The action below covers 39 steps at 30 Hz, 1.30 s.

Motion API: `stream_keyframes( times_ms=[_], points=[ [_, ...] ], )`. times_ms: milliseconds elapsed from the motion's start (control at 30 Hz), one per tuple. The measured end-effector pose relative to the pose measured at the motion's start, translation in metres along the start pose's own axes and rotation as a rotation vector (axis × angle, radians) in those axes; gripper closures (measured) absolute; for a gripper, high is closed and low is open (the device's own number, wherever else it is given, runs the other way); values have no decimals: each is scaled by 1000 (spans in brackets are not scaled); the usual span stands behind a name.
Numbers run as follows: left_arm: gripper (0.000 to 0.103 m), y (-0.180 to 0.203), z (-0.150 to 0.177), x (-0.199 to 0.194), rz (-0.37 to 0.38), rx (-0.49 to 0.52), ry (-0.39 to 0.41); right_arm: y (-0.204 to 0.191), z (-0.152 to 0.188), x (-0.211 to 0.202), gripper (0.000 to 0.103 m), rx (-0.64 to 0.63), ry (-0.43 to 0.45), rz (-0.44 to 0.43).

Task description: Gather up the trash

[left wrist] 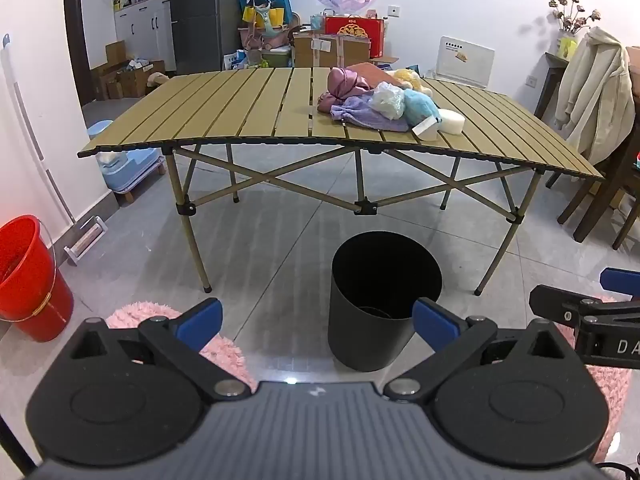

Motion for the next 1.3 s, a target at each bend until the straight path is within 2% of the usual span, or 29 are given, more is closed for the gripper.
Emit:
stream_keyframes(
  times_ms=[1300],
  points=[
    [0, 2, -4, -4, -3, 0, 5, 0, 0, -2, 0, -3, 6, 0]
  ],
)
Point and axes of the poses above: each gripper's, at about its wrist camera, not at the fingertips, and x roughly the way its jaws point, y to its right, z to its underside, the point moved 1 cm from there along x, roughly the way its jaws point, and after that the axes turned 7 degrees about x, right-handed, at the moved point
